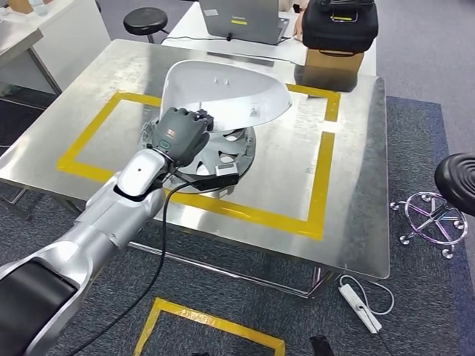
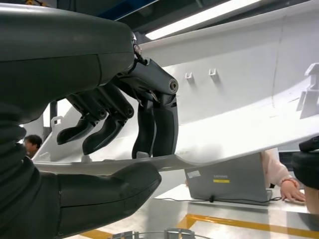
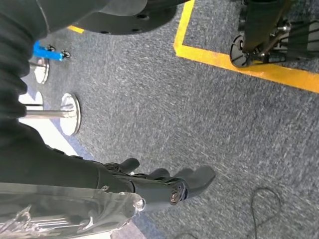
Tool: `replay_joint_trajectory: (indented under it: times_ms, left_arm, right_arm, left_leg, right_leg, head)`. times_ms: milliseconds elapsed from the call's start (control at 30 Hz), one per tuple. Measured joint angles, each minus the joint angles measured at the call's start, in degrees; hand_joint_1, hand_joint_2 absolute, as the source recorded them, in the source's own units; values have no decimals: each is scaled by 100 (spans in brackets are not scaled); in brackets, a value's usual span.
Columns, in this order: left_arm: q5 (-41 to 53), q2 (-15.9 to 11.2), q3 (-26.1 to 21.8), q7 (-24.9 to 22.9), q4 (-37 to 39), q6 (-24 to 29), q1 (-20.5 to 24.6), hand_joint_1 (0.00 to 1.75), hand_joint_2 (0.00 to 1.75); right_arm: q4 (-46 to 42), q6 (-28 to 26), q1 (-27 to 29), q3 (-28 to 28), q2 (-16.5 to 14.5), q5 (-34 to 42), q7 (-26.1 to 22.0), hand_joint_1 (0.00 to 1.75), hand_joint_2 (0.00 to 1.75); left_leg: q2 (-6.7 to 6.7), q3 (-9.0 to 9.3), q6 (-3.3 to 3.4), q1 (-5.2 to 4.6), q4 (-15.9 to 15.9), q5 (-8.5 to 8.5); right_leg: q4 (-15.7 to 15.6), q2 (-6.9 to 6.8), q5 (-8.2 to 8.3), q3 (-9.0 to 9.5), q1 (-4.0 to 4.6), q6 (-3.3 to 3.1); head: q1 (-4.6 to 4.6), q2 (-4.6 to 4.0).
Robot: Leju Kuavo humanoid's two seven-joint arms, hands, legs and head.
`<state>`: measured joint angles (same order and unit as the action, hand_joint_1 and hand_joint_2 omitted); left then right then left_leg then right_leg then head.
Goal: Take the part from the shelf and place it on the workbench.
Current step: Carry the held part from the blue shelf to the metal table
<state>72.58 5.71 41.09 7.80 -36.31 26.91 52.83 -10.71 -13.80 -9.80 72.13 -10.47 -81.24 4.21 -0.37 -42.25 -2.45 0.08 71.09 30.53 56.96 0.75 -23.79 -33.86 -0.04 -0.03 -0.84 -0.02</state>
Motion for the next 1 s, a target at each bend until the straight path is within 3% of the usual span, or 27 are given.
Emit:
replay_joint_trajectory:
  times_ms: [100, 133, 167, 233, 333, 433, 500, 633, 800, 1000]
  left_arm:
    - [21, -18, 12, 4, 8, 6, 0, 175, 175]
    - [22, -23, 15, 4, 12, 5, 4, 175, 175]
    - [21, -25, 18, 5, 16, 1, 7, 175, 175]
    - [8, -30, 18, 5, 28, -15, 15, 175, 175]
    - [-18, -42, 9, 3, 50, -35, 39, 175, 175]
    - [-39, -50, -5, -39, 127, -81, 90, 175, 175]
    - [-86, -68, -37, -64, 265, -106, 168, 175, 175]
    - [-121, -120, -130, -192, 608, -229, 371, 175, 175]
    - [-209, -326, -336, -593, 1149, -601, 630, 175, 175]
    - [-420, -808, -785, -1239, 1625, -688, 691, 175, 175]
  right_arm:
    - [0, 1, 0, -1, 1, -5, 3, 0, 175]
    - [0, 1, -8, -1, 2, -6, 3, 0, 175]
    - [0, 1, -15, -1, 3, -8, 5, 0, 175]
    - [0, 2, -15, -1, 4, -12, 11, 0, 175]
    - [0, 5, -4, -1, 4, -18, 20, 0, 175]
    - [0, 10, -21, -6, 4, -43, 30, 0, 175]
    - [0, 16, -36, -23, 4, -75, 48, 0, 175]
    - [0, 34, -53, -86, 2, -141, 90, 0, 175]
    - [0, 113, -105, -163, -4, -256, 152, 0, 175]
    - [0, 158, -119, -256, -20, -337, 210, 0, 175]
  left_leg:
    - [3, 266, -21, 23, -1063, -849]
    - [2, 350, -2, 32, -1338, -1007]
    - [-2, 386, 32, 37, -1480, -1063]
    - [-10, 392, 103, 41, -1505, -1068]
    - [-28, 390, 129, 37, -1508, -1078]
    - [-47, 390, 166, 25, -1508, -1057]
    - [-50, 390, 180, 16, -1507, -1052]
    - [-50, 390, 201, 5, -1507, -1057]
    - [-44, 395, 192, 13, -1508, -1079]
    - [-42, 399, 170, 21, -1509, -1093]
  right_leg:
    - [25, 14, -142, 141, -13, 74]
    - [38, 18, -182, 153, -4, 101]
    - [47, 21, -216, 148, 9, 129]
    - [46, 21, -256, 130, 23, 136]
    - [12, 13, -259, 168, 27, 54]
    - [-36, -6, -258, 209, 25, 51]
    - [-57, -11, -255, 216, 19, 88]
    - [-77, -12, -251, 218, 0, 244]
    - [-44, -5, -243, 201, 9, 249]
    - [3, -2, -256, 180, 16, 226]
  head:
    - [13, 0]
    - [20, 0]
    - [29, 0]
    - [31, 0]
    - [25, 0]
    - [24, 0]
    - [25, 0]
    - [29, 0]
    - [30, 0]
    - [32, 0]
